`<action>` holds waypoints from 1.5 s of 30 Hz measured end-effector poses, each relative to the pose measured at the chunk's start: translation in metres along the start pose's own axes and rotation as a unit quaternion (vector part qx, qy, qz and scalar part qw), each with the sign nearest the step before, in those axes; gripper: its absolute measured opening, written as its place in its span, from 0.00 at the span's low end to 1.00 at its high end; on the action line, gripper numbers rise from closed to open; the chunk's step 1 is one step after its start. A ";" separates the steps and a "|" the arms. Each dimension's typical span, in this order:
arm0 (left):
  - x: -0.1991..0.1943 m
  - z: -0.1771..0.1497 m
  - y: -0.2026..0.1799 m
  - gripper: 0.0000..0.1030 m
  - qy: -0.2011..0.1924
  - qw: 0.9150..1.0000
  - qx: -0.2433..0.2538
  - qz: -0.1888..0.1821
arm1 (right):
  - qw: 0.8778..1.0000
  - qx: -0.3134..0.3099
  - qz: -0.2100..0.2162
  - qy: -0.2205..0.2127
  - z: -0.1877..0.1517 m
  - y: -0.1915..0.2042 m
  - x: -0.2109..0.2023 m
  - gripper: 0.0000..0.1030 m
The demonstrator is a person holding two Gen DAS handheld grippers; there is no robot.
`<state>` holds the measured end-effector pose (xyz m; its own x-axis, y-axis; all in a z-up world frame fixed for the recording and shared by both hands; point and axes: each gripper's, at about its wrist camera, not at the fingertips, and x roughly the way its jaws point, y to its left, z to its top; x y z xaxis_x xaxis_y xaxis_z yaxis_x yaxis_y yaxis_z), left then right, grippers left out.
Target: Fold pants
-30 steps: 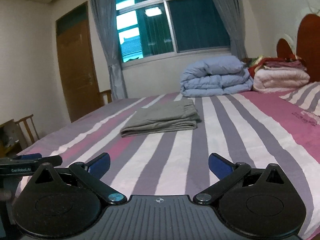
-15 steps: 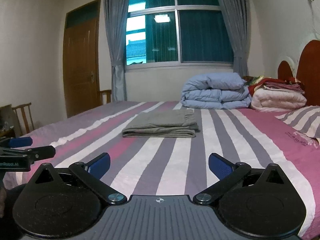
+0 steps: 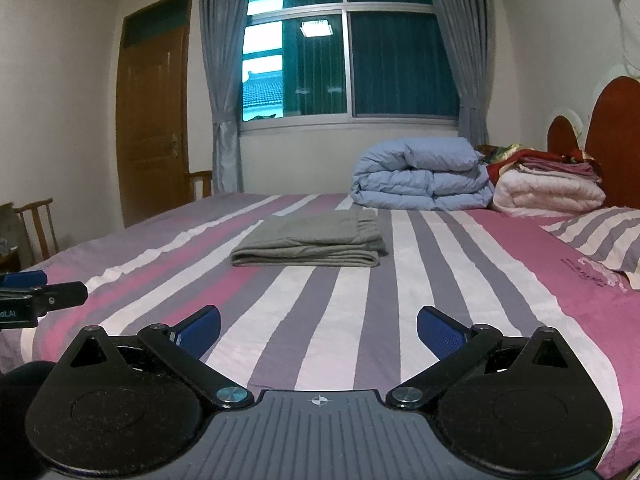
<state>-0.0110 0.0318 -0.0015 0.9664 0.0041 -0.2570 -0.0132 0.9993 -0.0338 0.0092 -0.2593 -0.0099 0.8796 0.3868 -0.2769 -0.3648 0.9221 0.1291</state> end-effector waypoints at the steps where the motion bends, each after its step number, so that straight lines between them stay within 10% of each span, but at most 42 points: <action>1: -0.001 0.000 0.000 0.94 -0.001 1.000 -0.002 0.001 | 1.000 0.000 0.000 0.001 0.000 -0.001 0.000 1.00; 45: -0.013 -0.002 0.007 0.94 -0.025 1.000 -0.017 0.000 | 0.999 -0.017 0.009 -0.026 -0.005 -0.003 -0.008 1.00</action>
<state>-0.0237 0.0382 0.0000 0.9779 0.0066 -0.2090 -0.0212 0.9975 -0.0675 0.0020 -0.2653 -0.0127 0.8874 0.4025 -0.2247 -0.3898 0.9154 0.1001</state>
